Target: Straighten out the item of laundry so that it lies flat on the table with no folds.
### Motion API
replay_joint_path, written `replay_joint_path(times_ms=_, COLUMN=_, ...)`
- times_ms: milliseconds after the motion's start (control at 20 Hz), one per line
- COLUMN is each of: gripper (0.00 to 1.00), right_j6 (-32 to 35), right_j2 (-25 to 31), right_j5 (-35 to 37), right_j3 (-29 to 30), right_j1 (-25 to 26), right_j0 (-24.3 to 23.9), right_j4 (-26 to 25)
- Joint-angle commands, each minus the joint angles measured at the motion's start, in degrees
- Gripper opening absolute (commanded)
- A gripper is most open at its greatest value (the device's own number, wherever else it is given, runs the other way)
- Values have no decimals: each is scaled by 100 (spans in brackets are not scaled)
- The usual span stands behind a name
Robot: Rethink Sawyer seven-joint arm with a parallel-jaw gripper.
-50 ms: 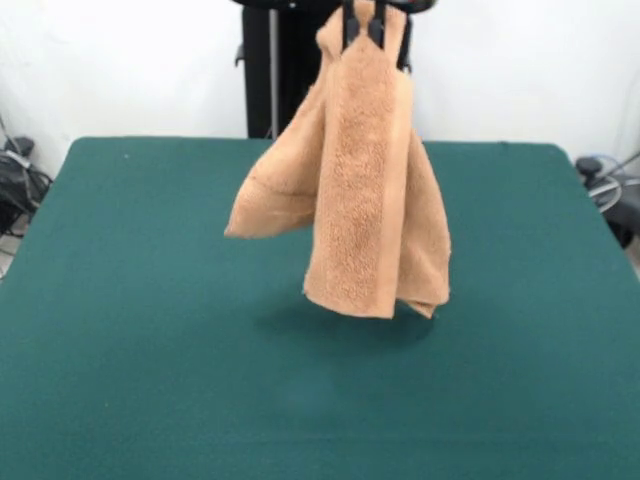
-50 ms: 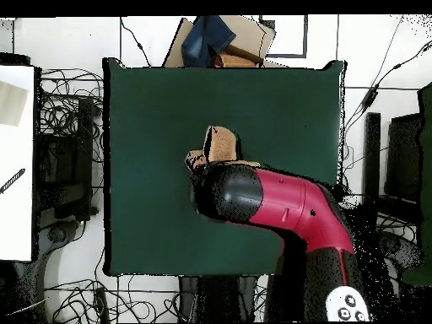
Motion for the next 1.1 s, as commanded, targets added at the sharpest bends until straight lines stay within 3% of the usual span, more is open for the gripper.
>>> replay_joint_path(times_ms=50, gripper=0, right_j6=-355, right_j2=585, right_j5=537, right_j3=-358, right_j1=-38, right_j0=-346, right_j4=301)
replay_joint_path(times_ms=300, gripper=0, right_j6=-642, right_j2=783, right_j5=710, right_j3=-452, right_j1=6, right_j0=-710, right_j4=278)
replay_joint_path(times_ms=550, gripper=0, right_j6=-603, right_j2=918, right_j5=1509, right_j3=-1072, right_j1=34, right_j0=-813, right_j4=110)
replay_joint_path(times_ms=800, gripper=0, right_j6=-816, right_j2=1072, right_j5=1368, right_j3=-1131, right_j1=276, right_j0=-1004, right_j4=41)
replay_joint_path(times_ms=1100, gripper=0, right_j6=-906, right_j2=1228, right_j5=961, right_j3=-770, right_j1=248, right_j0=-1187, right_j4=-10)
